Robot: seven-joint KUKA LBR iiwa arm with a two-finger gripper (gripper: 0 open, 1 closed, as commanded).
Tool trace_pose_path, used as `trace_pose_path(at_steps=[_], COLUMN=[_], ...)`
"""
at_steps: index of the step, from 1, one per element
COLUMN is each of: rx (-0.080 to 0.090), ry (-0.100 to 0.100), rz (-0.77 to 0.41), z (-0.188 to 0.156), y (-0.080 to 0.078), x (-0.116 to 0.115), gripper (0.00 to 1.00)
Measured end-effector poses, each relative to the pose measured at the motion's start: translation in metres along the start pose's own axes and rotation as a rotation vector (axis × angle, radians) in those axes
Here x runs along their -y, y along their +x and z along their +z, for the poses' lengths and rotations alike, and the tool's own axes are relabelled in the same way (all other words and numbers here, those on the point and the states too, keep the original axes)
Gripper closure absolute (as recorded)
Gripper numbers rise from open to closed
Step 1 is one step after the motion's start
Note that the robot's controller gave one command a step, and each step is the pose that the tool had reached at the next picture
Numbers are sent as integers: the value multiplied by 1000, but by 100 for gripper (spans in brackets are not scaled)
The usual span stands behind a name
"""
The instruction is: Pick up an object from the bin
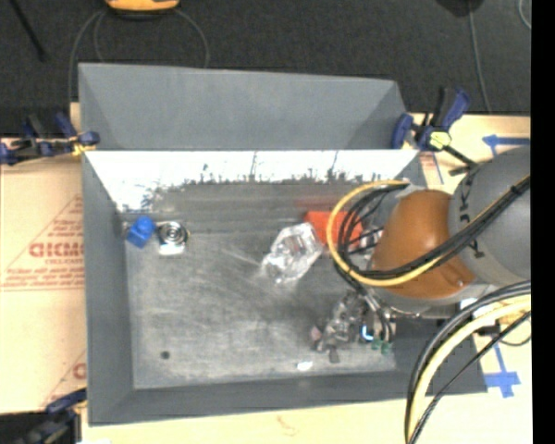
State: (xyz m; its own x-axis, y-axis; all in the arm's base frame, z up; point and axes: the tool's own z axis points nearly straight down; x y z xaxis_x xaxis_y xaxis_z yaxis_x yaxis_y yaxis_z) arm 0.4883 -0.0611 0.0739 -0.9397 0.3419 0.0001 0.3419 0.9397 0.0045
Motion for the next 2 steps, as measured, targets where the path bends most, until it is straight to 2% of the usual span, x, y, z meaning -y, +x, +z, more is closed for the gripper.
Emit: trace_pose_path(at_steps=[1, 2], rx=[9, 9], ry=[1, 2], rz=[-56, -46], z=[-94, -151], y=[9, -6], x=[2, 18], gripper=[100, 100])
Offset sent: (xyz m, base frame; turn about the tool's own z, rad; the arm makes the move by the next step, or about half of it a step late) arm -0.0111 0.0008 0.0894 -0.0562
